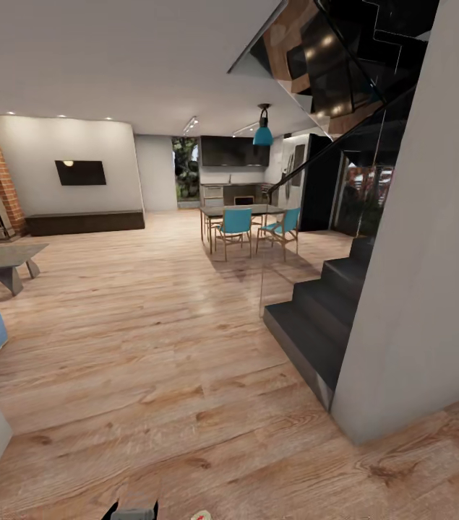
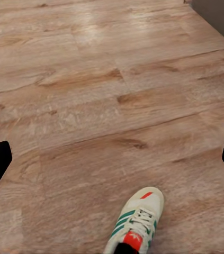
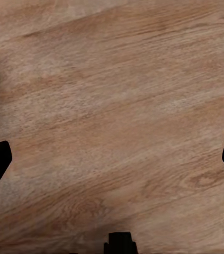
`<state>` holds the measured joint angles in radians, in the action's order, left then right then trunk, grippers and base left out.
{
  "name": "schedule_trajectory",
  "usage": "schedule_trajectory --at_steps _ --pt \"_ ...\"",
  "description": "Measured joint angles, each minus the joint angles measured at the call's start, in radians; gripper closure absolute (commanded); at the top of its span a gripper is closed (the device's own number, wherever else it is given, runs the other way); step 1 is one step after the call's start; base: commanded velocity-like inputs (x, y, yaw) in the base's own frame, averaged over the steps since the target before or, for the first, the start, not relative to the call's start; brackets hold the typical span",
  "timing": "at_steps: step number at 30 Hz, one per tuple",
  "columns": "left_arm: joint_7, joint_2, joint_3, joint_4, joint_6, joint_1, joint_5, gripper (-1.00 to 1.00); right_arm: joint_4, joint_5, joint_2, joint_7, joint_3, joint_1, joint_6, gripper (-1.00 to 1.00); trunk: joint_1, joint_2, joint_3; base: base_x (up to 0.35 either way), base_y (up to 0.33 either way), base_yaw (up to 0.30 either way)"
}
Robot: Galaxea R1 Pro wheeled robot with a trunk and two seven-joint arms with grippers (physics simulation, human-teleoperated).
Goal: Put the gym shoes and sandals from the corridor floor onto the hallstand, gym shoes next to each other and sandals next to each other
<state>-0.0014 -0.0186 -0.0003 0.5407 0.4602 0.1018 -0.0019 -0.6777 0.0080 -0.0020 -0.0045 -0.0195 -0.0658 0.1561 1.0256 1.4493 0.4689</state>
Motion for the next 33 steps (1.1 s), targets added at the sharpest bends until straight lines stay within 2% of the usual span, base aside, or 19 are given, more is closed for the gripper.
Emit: schedule_trajectory --at_steps 15,23,27,33 --pt "0.000 0.000 0.000 0.000 0.000 0.000 0.000 -1.00 -0.004 0.000 0.000 0.000 0.001 0.000 0.011 -1.00 0.000 0.000 0.000 -0.325 0.018 0.000" --pt "0.001 0.000 0.000 0.002 0.000 0.000 -0.001 -1.00 -0.009 0.000 0.000 0.000 0.000 0.000 0.012 -1.00 0.000 0.000 0.000 -0.095 0.054 -0.169" --pt "0.001 0.000 0.000 0.002 0.000 0.000 -0.001 -1.00 -0.063 -0.002 0.000 0.001 -0.002 0.000 0.013 -1.00 -0.001 0.000 0.000 -0.011 0.006 -0.105" --pt "0.001 0.001 0.000 0.003 0.000 0.000 -0.001 -1.00 -0.199 -0.004 0.001 0.001 -0.002 0.000 0.014 -1.00 -0.001 0.000 0.000 -0.001 0.001 -0.014"
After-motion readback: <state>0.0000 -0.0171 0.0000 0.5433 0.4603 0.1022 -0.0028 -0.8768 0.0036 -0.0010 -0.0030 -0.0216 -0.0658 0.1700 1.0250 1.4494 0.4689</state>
